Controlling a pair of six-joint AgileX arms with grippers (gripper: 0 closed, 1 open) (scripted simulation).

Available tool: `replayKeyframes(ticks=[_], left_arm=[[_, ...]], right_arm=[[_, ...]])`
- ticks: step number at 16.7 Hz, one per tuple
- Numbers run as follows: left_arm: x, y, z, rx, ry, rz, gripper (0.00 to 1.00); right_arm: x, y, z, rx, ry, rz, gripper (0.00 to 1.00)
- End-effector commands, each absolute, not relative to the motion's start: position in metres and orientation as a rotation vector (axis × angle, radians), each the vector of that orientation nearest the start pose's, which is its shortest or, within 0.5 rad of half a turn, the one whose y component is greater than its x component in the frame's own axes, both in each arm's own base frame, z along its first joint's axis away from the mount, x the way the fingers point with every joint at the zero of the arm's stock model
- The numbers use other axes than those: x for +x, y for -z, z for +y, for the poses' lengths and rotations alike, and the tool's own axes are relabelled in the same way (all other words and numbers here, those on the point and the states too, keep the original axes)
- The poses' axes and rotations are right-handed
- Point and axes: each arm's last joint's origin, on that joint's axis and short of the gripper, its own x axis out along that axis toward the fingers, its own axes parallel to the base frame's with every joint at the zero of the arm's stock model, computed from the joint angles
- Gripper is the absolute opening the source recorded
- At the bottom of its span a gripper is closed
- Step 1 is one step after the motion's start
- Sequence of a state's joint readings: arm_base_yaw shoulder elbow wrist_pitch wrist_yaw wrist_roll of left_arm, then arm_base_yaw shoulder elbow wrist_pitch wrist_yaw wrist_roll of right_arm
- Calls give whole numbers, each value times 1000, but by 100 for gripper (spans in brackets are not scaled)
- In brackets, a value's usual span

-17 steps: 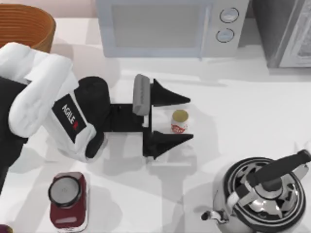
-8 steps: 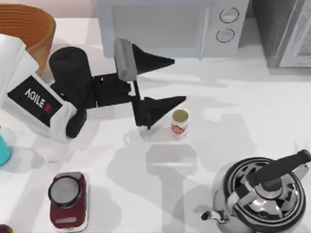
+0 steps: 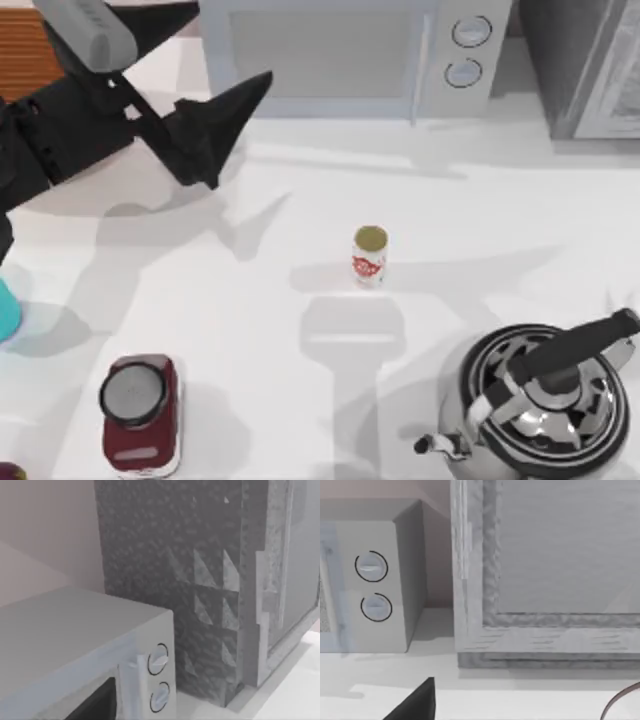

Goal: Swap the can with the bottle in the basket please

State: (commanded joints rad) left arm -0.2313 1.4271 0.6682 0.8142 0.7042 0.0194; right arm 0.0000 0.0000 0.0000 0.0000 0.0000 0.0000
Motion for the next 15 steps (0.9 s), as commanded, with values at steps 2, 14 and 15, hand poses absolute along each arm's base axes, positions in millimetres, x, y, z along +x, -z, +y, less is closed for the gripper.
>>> replayKeyframes(ticks=[2,14,15], left_arm=[[247,-255,-66,11,782,-67,100],[109,-174,-5,-1,71,-13,100],[108,-168,-3,-1,42,-8,100]], right_arm=[[106,-160,-1,0,0,0,100],[106,-160,-1,0,0,0,100],[106,-160,-1,0,0,0,100]])
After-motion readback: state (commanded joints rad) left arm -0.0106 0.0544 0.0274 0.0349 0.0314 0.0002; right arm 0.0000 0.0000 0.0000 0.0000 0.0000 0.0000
